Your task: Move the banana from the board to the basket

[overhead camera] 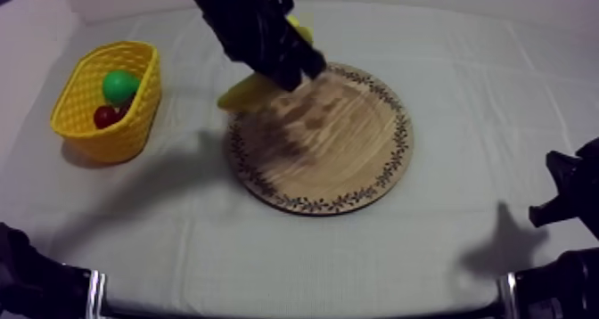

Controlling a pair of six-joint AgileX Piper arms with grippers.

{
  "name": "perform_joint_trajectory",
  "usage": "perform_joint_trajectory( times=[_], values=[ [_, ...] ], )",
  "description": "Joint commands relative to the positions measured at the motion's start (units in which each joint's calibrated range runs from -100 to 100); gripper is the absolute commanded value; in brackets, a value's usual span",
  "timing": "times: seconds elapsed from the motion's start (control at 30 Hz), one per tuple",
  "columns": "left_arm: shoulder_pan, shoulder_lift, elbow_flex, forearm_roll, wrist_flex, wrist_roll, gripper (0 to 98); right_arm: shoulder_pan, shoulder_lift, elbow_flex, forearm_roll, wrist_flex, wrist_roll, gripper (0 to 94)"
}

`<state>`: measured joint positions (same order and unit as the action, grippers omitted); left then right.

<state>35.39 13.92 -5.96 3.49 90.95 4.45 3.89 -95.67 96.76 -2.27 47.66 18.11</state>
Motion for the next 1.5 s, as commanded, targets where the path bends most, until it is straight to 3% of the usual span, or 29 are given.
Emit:
perform_joint_trajectory(
  times=[0.0,0.3,0.57,0.83,1.03,1.2,1.47],
  values=[
    [-0.11,-1.75,-1.5,0.26,1.61,2.79,12.8,0.02,0.0,0.01,0.0,0.0,-0.01,0.3],
    [-4.94,-5.19,2.36,1.57,2.38,5.92,12.5,0.02,0.0,0.01,0.0,0.0,-0.01,0.3],
    [-15.15,-8.81,8.67,2.03,2.11,7.06,10.5,0.02,0.0,0.01,0.0,0.0,-0.01,0.3],
    [-26.33,-11.82,14.39,2.12,2.09,3.62,10.2,0.02,0.0,0.01,0.0,0.0,-0.01,0.3],
    [-32.2,-13.15,15.37,1.86,2.09,0.52,12.0,0.02,0.0,0.01,0.0,0.0,-0.01,0.3],
    [-34.68,-13.58,13.66,1.61,2.58,-2.37,13.0,0.02,0.0,0.01,0.0,0.0,-0.01,0.3],
    [-35.46,-11.42,13.86,1.34,0.74,-3.83,14.1,0.02,0.0,0.01,0.0,0.0,-0.01,0.3]
  ],
)
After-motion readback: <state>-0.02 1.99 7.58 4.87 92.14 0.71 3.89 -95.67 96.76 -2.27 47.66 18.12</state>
